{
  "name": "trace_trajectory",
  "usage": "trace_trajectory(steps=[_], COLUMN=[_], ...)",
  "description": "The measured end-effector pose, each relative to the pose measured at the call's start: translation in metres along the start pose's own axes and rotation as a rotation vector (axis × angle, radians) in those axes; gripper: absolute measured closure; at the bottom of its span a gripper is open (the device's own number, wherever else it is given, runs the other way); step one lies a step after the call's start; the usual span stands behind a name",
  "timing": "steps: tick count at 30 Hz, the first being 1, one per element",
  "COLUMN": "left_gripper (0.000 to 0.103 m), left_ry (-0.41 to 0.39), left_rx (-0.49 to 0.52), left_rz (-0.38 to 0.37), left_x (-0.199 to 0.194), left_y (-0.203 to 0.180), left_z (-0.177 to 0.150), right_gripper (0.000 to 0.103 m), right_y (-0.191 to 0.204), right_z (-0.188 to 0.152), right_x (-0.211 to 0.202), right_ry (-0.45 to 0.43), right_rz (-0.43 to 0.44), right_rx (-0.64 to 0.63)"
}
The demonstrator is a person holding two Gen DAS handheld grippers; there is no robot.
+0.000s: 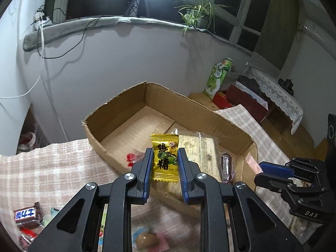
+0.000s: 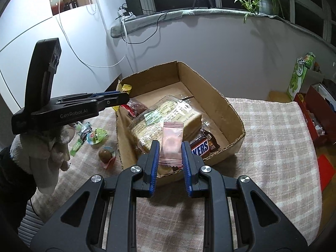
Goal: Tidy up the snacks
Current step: 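Carry both snacks over the box and open both tools to release them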
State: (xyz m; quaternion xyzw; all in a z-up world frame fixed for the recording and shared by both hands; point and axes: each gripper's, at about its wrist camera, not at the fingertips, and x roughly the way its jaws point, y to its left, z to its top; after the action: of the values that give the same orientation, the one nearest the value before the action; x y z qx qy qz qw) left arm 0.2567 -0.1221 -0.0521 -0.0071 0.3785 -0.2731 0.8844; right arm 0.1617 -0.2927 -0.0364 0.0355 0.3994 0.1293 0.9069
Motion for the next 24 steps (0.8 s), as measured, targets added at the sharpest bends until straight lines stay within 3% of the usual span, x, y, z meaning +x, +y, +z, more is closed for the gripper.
trace_trajectory(steps=[8, 10, 11, 13, 14, 24], left_gripper=[0.081, 0.077, 0.067, 0.058, 0.058, 0.058], left_ry=[0.001, 0.004, 0.007, 0.008, 0.007, -0.002], left_rx=[0.017, 0.017, 0.017, 0.011, 0.007, 0.006], left_rz=[-0.002, 0.002, 0.006, 0.015, 0.015, 0.018], left_x=[0.002, 0.003, 0.003, 0.004, 0.003, -0.006], left_y=[-0.008, -0.009, -0.009, -0.01, -0.009, -0.009], left_z=[0.003, 0.003, 0.003, 0.004, 0.004, 0.001], right_gripper=[0.081, 0.08, 0.076, 0.055, 0.044, 0.041], right_y=[-0.005, -0.005, -0.005, -0.004, -0.004, 0.004], right_z=[0.001, 0.0, 0.0, 0.0, 0.0, -0.001], right_x=[0.005, 0.006, 0.006, 0.006, 0.005, -0.003], right_ry=[0.007, 0.008, 0.008, 0.007, 0.001, -0.017], right_rz=[-0.01, -0.013, -0.014, -0.018, -0.023, -0.033], right_rx=[0.014, 0.015, 0.014, 0.013, 0.014, -0.002])
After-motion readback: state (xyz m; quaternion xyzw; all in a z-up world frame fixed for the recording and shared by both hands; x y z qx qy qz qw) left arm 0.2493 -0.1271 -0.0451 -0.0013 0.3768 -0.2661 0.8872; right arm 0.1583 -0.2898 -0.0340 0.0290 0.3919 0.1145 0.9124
